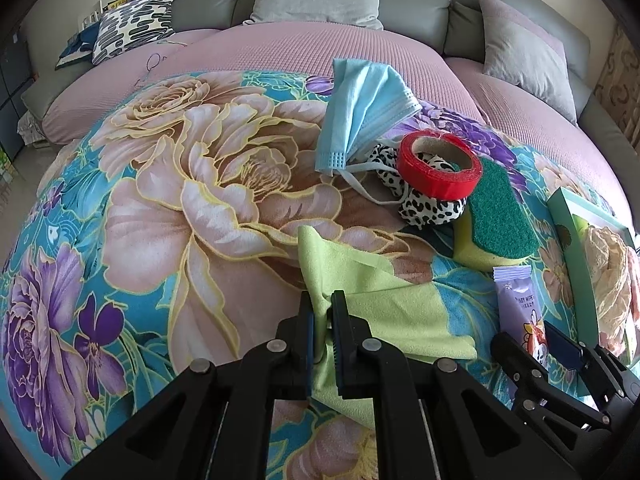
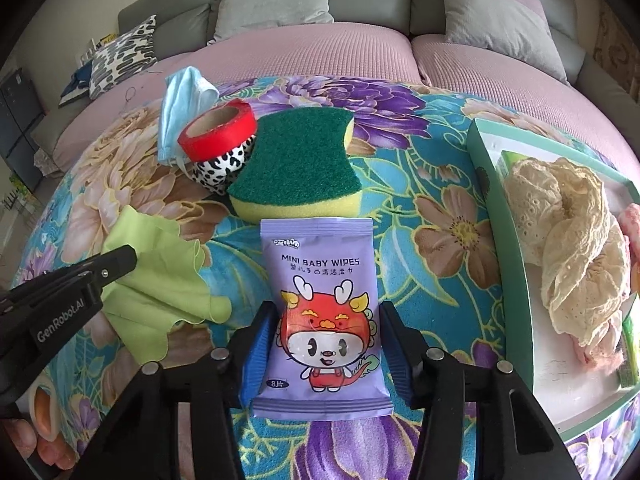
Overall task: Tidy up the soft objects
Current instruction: 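Grasp the purple MINI BABY WIPES pack with the right gripper while the left gripper holds the cloth, then lift and carry the cloth and wipes pack over the white tray with both grippers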
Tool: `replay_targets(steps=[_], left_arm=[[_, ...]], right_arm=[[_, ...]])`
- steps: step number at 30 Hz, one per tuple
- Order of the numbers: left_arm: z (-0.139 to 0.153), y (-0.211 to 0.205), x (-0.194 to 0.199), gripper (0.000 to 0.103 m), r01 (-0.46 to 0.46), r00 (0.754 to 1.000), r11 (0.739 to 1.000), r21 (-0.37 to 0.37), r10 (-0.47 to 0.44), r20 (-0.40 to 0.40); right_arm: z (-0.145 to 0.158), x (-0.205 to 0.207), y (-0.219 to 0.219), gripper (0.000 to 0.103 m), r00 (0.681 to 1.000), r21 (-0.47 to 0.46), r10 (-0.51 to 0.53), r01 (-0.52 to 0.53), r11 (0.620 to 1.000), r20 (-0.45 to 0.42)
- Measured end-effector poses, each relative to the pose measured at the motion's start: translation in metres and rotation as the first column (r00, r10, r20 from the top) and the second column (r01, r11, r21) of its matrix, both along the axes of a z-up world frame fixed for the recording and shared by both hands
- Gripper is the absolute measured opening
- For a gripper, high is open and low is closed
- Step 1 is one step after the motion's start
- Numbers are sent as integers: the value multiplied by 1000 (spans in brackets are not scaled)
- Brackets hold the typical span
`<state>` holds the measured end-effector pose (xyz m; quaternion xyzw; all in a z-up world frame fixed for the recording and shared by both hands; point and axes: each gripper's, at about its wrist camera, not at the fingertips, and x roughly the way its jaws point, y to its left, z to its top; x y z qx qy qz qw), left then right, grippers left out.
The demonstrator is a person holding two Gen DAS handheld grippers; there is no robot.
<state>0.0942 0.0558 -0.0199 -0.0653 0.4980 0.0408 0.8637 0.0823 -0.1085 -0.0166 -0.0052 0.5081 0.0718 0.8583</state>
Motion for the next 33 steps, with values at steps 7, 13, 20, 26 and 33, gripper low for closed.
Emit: replay_targets(steps=[7,13,20,26,33], left_arm=[[7,-2,-2,8,4,1000,1000,8,-4,16],[24,-5,-7,8,16,998,1000,9,-16,66],[59,-5,-20,7,16,985,1000,7,-17,172],[84,-5,-30,7,18,969,1000,5,-18,248],[98,-18,-30,7,51,957,999,4,-50,286]], right_arm=[[3,-2,-5,52,1000,34,4,-4,999,-3],[10,-5,-8,52,1000,50,3,-4,999,14],[37,-14,-15,52,996,67,-4,-2,998,88],[52,-18,-24,52,992,66,-26,18,998,126],[60,-20,-35,52,988,74,-47,37,997,144]])
